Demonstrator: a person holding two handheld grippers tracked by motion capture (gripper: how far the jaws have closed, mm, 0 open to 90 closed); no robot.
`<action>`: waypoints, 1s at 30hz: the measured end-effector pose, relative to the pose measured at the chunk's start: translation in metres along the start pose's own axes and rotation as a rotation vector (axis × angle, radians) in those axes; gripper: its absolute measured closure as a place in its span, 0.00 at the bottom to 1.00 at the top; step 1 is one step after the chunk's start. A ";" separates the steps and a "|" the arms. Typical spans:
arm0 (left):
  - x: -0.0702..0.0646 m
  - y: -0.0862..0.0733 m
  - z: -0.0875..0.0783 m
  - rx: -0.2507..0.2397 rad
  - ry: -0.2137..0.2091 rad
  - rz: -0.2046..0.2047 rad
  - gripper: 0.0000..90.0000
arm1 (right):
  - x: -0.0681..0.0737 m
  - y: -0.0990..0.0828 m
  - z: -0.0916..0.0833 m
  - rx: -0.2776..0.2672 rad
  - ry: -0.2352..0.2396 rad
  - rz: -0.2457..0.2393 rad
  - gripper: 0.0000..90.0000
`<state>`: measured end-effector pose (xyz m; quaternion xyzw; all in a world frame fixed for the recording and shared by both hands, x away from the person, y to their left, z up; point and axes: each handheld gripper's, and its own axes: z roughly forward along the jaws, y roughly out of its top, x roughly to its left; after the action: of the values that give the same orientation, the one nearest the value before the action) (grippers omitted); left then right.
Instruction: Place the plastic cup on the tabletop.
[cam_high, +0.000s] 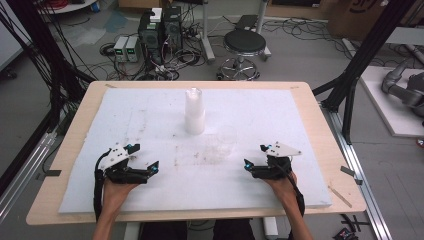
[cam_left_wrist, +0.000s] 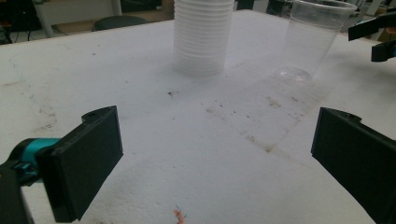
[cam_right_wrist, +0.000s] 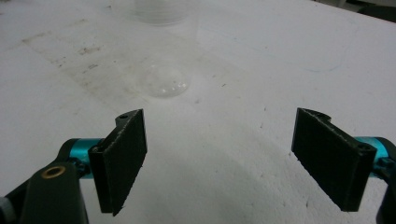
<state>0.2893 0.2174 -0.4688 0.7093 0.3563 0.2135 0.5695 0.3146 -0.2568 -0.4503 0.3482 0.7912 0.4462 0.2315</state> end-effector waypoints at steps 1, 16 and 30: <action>0.000 0.000 0.000 0.000 0.000 0.000 0.02 | 0.000 0.000 0.000 0.000 0.000 0.000 0.20; 0.001 -0.002 -0.005 -0.050 0.012 -0.012 0.02 | -0.004 -0.010 -0.011 -0.127 -0.026 0.052 0.20; 0.000 -0.003 -0.005 -0.055 0.015 -0.007 0.02 | -0.001 -0.012 -0.014 -0.151 -0.022 0.034 0.20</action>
<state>0.2846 0.2209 -0.4699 0.6907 0.3569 0.2265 0.5867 0.3018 -0.2691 -0.4538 0.3482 0.7466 0.5047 0.2582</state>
